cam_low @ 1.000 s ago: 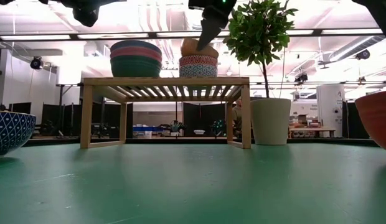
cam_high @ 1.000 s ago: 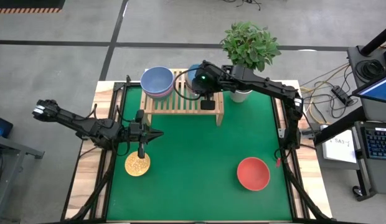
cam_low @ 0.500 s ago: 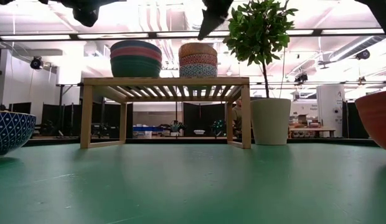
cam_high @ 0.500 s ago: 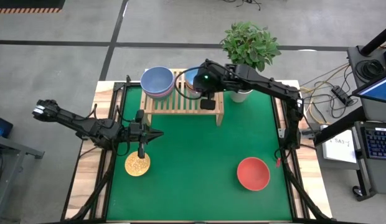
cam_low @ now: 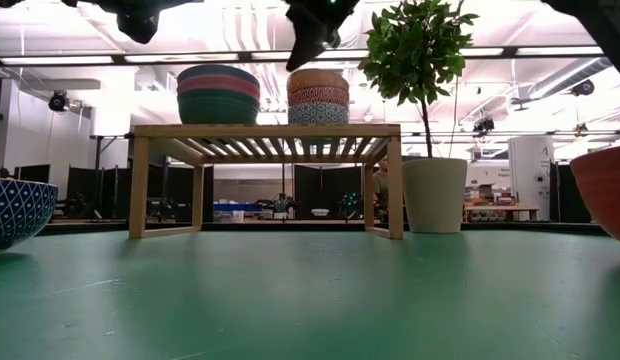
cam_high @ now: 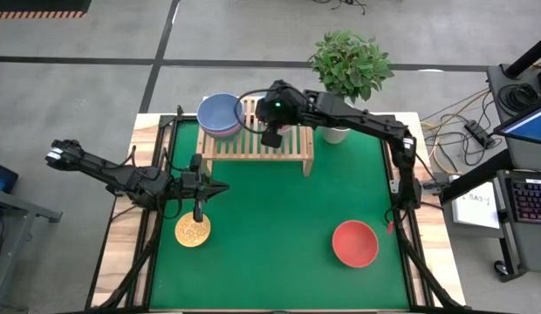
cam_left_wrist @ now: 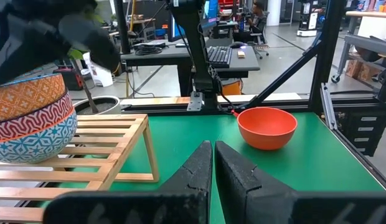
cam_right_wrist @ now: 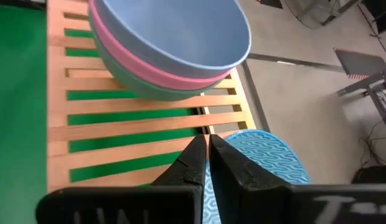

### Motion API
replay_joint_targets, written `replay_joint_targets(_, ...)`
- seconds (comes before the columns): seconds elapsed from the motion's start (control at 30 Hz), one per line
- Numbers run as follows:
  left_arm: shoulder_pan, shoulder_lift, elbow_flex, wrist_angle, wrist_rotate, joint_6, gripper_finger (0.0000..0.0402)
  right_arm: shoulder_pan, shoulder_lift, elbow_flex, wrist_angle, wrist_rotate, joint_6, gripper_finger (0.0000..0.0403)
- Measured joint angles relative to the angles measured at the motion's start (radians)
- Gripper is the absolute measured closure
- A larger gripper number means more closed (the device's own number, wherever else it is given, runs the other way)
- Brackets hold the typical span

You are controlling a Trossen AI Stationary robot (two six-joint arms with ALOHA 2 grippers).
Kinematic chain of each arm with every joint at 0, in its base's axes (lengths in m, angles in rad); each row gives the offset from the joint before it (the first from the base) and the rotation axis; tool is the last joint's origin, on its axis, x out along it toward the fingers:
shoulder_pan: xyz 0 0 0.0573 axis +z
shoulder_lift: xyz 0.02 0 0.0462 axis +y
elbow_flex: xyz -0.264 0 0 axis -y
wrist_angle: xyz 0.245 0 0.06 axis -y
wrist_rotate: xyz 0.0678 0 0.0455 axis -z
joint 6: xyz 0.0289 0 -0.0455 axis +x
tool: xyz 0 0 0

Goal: Place and stack bowls onto a shelf
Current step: Stack the small light blue bowl on the small blue pattern bowl, then stack the big orange bowl on top of the big grey bowl on the shelf

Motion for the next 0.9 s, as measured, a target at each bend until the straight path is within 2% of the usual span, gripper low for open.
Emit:
replay_joint_targets(0.27,-0.001,0.0,0.0,-0.008,0.0,0.0,0.0402,-0.004,0.04,0.0,-0.005,0.003,0.007,0.0394)
replay_joint_targets(0.53,-0.001,0.0,0.0,-0.009,0.0,-0.004,0.0402,0.009,-0.028,0.005,-0.034,0.003,0.046,0.0394)
replay_joint_targets(0.73,-0.001,0.0,0.0,-0.01,0.001,-0.064,0.0402,0.064,-0.08,-0.003,-0.171,-0.033,0.106,0.0394)
replay_joint_targets(0.9,-0.001,0.0,0.0,-0.022,0.003,-0.109,0.0402,0.149,-0.12,-0.06,-0.215,-0.052,0.137,0.0394)
